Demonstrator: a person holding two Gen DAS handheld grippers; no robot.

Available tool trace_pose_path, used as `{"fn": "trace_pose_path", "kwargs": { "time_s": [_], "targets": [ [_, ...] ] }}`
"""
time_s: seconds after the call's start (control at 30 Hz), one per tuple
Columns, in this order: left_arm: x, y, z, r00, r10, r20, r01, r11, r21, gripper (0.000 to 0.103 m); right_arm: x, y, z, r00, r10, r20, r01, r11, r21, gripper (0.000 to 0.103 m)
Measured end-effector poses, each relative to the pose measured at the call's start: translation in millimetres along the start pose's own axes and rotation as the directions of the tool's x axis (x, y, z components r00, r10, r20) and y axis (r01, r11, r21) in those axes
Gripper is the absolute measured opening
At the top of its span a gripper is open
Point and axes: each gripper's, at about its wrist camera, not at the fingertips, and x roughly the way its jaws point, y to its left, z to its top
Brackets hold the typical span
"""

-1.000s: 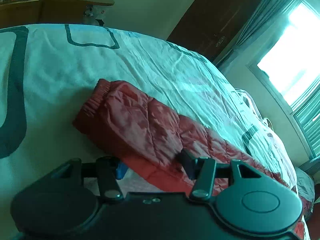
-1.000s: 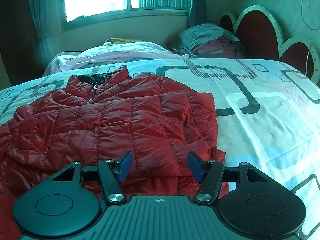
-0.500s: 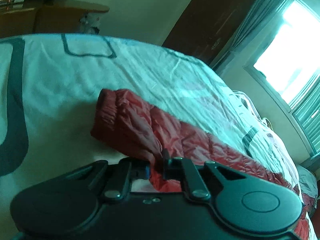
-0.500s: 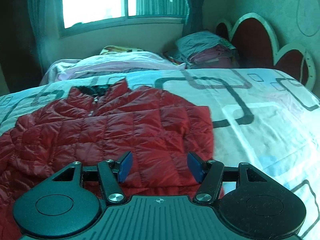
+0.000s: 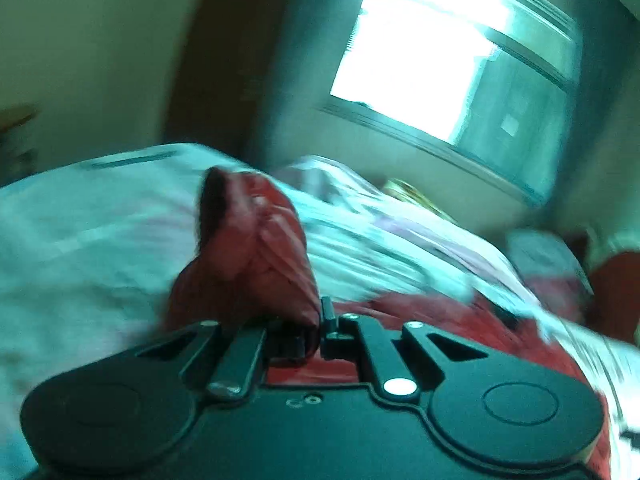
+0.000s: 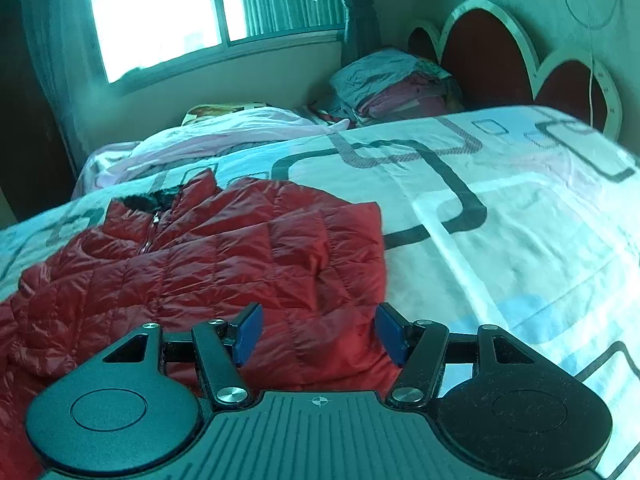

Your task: Fold large clothes

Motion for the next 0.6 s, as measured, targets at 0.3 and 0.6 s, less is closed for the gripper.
{"fn": "trace_pose_path", "kwargs": {
  "time_s": [0.3, 0.6],
  "targets": [
    [58.7, -190.1, -43.2, 0.939, -0.235, -0.250, 0.303, 0.910, 0.283, 0.006, -16.7, -50.7, 9.1, 1.000, 0.014, 0.026, -0.016, 0.995, 0.102, 0.062],
    [69.1, -287.5, -94.2, 0.873, -0.313, -0.374, 0.449, 0.816, 0.365, 0.006, -32.1, -107.5, 9.2, 0.999, -0.024, 0.030, 0.017, 0.980, 0.200, 0.062]
  ]
}}
